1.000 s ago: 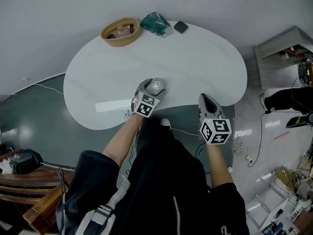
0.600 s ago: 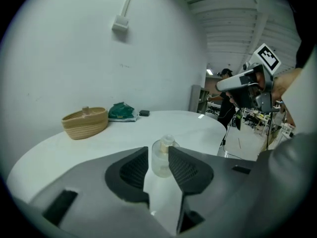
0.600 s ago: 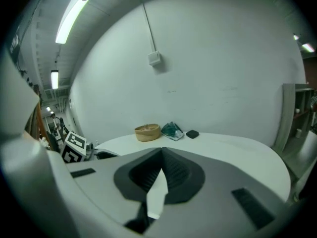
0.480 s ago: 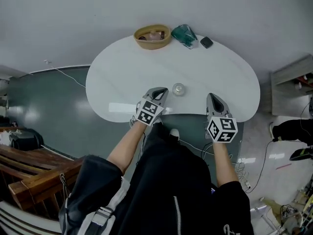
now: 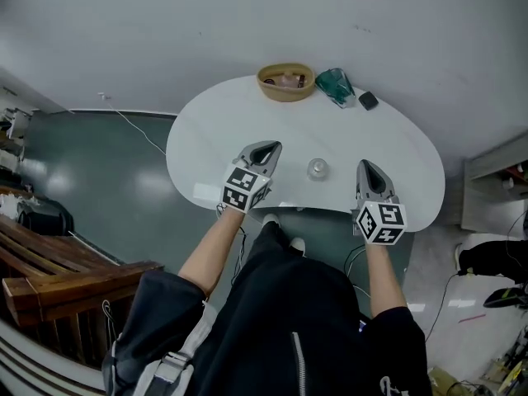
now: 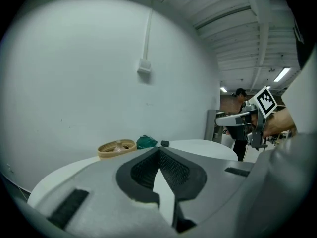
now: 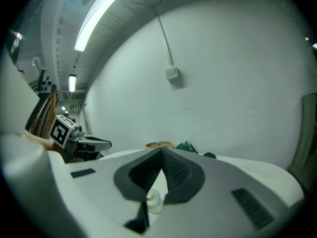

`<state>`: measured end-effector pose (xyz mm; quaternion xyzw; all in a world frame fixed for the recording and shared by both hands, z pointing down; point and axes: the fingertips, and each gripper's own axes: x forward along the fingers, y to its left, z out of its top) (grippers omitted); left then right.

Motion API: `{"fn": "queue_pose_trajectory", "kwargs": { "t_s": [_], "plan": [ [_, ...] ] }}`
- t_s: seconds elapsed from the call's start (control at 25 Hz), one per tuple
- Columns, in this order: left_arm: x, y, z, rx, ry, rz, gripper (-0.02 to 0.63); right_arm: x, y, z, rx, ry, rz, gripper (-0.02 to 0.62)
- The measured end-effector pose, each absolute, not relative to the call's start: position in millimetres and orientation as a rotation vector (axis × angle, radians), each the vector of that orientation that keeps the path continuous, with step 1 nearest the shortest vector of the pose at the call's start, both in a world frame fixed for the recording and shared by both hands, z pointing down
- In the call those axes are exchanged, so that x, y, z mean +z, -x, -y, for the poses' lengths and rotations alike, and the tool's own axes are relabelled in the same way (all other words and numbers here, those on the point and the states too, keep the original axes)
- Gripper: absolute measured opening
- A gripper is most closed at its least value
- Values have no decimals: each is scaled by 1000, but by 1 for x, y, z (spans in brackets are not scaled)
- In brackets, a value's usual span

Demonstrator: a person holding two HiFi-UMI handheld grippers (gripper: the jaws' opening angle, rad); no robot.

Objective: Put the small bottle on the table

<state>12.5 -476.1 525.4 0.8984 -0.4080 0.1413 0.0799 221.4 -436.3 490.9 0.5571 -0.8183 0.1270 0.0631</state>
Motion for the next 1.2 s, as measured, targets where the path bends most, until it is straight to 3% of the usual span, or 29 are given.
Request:
{"fn": "queue_pose_trajectory", "kwargs": {
  "t_s": [1.2],
  "plan": [
    [516, -7, 459, 349, -2689, 1203, 0, 491, -208, 419, 372, -1671, 2484, 0]
  ]
}}
